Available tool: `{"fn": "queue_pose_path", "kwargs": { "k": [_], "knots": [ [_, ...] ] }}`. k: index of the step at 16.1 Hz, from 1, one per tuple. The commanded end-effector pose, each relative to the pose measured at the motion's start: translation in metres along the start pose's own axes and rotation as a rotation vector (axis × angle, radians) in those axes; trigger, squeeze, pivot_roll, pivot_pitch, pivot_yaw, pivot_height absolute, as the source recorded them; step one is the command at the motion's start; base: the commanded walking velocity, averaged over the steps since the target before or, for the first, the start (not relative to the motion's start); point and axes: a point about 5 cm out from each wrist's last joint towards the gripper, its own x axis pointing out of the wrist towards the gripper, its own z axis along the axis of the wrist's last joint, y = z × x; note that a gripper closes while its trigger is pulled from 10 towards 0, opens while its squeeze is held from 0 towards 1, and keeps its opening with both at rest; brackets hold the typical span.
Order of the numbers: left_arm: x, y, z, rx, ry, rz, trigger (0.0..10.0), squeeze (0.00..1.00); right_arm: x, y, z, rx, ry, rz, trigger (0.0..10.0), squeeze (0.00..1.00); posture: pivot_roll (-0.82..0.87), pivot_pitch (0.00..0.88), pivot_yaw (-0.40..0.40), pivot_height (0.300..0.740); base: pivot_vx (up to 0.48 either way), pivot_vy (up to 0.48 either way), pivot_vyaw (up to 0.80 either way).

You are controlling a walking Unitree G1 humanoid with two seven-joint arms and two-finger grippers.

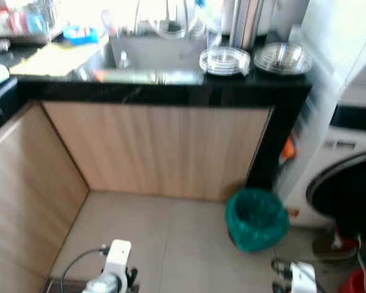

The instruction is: Kitchen organization

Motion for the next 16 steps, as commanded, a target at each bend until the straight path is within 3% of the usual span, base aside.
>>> {"fn": "queue_pose_path", "kwargs": {
  "k": [1,5,7,11,15,16],
  "knots": [
    [-0.004,0.013,-0.010,-0.005,0.038,0.035,10.0,0.00,0.000,0.007,-0.006,0.007,0.015,0.016,10.0,0.00,-0.09,0.000,0.000,0.740,0.300,0.000,0.00],
    [-0.004,0.013,-0.011,-0.007,0.040,0.036,10.0,0.00,0.001,0.009,-0.006,-0.022,0.011,0.022,10.0,0.00,-0.09,0.000,-0.001,0.740,0.298,0.000,0.00],
    [-0.004,0.013,-0.012,-0.007,0.040,0.036,10.0,0.00,0.001,0.016,-0.010,-0.063,0.012,0.029,10.0,0.00,-0.09,0.000,-0.002,0.740,0.298,0.000,0.80],
    [-0.004,0.013,-0.012,-0.007,0.041,0.036,10.0,0.00,0.001,0.020,-0.013,-0.014,0.018,0.035,10.0,0.00,-0.09,0.000,-0.001,0.740,0.299,0.000,0.20],
    [-0.004,0.012,-0.011,-0.006,0.039,0.033,10.0,0.00,0.001,0.034,-0.019,-0.020,0.018,0.050,10.0,0.00,-0.09,0.000,0.000,0.740,0.300,0.000,0.00],
    [-0.004,0.013,-0.010,-0.002,0.038,0.032,10.0,0.00,0.001,0.044,-0.024,-0.029,0.024,0.061,10.0,0.00,-0.09,0.000,0.000,0.740,0.300,0.000,0.00]
  ]
}}
